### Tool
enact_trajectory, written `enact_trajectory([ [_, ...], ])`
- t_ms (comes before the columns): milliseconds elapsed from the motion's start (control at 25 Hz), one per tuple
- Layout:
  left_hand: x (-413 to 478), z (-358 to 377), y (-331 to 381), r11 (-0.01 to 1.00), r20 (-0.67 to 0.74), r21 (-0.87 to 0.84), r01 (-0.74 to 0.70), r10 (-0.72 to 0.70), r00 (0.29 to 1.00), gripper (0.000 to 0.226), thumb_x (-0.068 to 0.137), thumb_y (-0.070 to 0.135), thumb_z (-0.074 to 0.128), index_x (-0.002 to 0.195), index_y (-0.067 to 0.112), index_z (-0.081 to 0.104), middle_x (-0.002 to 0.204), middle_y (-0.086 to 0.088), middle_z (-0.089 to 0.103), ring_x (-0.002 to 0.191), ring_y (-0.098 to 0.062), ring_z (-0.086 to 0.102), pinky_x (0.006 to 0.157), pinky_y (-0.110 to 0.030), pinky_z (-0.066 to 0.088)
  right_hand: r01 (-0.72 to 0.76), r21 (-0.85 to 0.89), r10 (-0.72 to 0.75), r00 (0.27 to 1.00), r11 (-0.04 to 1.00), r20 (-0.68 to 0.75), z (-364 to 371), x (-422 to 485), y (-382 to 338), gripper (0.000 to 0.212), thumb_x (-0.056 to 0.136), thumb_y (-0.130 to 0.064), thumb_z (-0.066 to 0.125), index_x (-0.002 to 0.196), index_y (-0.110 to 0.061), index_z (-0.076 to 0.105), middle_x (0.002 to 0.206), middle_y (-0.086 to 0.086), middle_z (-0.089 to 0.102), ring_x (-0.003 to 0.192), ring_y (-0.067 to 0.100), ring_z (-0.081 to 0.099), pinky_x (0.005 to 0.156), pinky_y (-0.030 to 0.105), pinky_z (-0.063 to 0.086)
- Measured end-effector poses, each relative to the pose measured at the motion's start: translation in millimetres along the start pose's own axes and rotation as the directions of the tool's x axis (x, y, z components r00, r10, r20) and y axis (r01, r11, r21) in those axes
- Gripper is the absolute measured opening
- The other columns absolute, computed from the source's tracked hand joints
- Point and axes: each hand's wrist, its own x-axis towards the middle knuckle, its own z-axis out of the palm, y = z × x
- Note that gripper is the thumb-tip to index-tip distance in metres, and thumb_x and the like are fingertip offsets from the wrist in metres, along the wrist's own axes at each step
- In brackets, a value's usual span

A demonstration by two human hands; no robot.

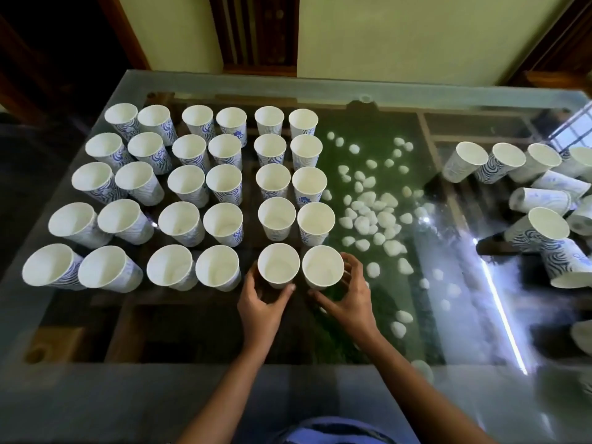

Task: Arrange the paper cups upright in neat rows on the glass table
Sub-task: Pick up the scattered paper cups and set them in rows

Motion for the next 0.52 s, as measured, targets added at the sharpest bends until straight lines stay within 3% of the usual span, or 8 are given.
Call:
enact_trajectory([
  [80, -8, -8, 0, 0.999, 0.005, -0.042, 0.023, -0.023, 1.000, 0.073, 0.063, 0.006, 0.082, 0.128, 0.005, 0.048, 0.128, -0.013, 0.055, 0.116, -0.020, 0.053, 0.101, -0.037, 0.043, 0.000, 0.006, 0.001, 1.000, 1.000, -0.020, -6, -7, 2, 0.084, 0.063, -0.028, 0.085, 0.128, -0.031, 0.032, 0.119, -0.012, 0.048, 0.108, 0.000, 0.051, 0.088, 0.002, 0.039],
  [200, -27, -22, -3, 1.000, 0.003, -0.027, -0.016, 0.016, 1.000, 0.061, 0.066, 0.007, 0.080, 0.121, 0.010, 0.054, 0.122, -0.008, 0.058, 0.110, -0.018, 0.056, 0.095, -0.031, 0.045, -0.048, 0.007, 0.048, 0.998, 0.999, -0.048, -18, -23, 9, 0.081, 0.064, -0.029, 0.083, 0.130, -0.025, 0.036, 0.123, 0.000, 0.053, 0.110, 0.012, 0.054, 0.093, 0.022, 0.046],
  [280, -42, -27, -3, 0.999, 0.049, -0.003, -0.047, 0.047, 0.998, 0.051, 0.068, 0.010, 0.079, 0.113, 0.018, 0.057, 0.114, -0.002, 0.060, 0.104, -0.015, 0.058, 0.090, -0.031, 0.048, -0.089, 0.014, 0.089, 0.993, 0.996, -0.075, -29, -40, 16, 0.074, 0.066, -0.028, 0.082, 0.128, -0.025, 0.040, 0.125, 0.003, 0.054, 0.110, 0.014, 0.056, 0.092, 0.029, 0.050],
  [400, -64, -16, 1, 0.992, 0.218, 0.024, -0.127, 0.119, 0.969, 0.042, 0.068, 0.013, 0.079, 0.104, 0.020, 0.060, 0.104, 0.002, 0.064, 0.098, -0.010, 0.061, 0.085, -0.024, 0.050, -0.117, 0.026, 0.120, 0.976, 0.993, -0.181, -51, -71, 29, 0.067, 0.069, -0.024, 0.081, 0.126, -0.020, 0.045, 0.122, 0.000, 0.056, 0.106, 0.013, 0.058, 0.088, 0.029, 0.052],
  [520, -83, 18, 13, 0.982, 0.428, 0.038, -0.185, 0.152, 0.891, 0.040, 0.068, 0.011, 0.080, 0.103, 0.017, 0.062, 0.101, 0.001, 0.065, 0.094, -0.011, 0.062, 0.082, -0.022, 0.051, -0.143, 0.095, 0.167, 0.930, 0.985, -0.327, -82, -99, 43, 0.059, 0.069, -0.018, 0.080, 0.120, -0.020, 0.049, 0.113, -0.002, 0.059, 0.100, 0.014, 0.061, 0.080, 0.020, 0.053],
])
